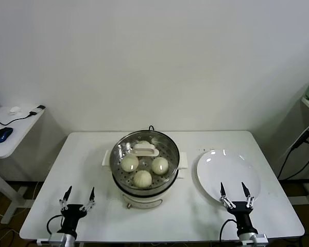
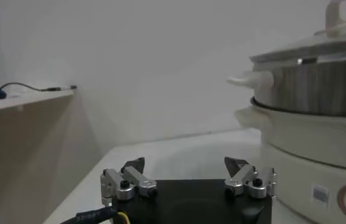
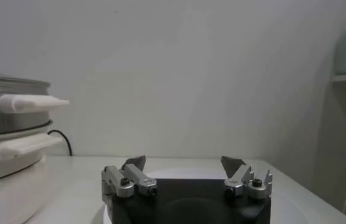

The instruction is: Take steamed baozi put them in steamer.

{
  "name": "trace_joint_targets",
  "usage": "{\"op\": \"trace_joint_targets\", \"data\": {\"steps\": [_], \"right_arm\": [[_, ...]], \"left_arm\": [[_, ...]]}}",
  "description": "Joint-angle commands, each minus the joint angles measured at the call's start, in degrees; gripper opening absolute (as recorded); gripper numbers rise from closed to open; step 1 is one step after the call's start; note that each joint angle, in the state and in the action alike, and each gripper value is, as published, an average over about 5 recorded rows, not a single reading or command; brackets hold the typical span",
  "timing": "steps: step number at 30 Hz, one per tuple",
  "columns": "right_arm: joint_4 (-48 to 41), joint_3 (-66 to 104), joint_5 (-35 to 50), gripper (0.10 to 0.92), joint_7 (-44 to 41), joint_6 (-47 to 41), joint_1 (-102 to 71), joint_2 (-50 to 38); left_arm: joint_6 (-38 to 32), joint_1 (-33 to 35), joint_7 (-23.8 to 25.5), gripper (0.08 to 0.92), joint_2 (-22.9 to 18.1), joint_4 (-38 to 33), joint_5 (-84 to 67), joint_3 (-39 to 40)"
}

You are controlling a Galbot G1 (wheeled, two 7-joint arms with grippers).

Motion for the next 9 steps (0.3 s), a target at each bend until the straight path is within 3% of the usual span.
{"op": "trace_joint_targets", "data": {"steps": [1, 9], "right_arm": [[-0.03, -0.26, 0.59, 0.823, -0.07, -0.28, 0.12, -0.07], [0.13, -0.55, 0.57, 0.823, 0.02, -0.55, 0.23, 0.01]], "left_arm": [[-2.21, 0.2, -0.05, 0.823, 0.05, 3.99, -1.0, 0.54], [-2.33, 0.59, 0.15, 0.823, -0.02, 2.21, -1.38, 0.73]]}}
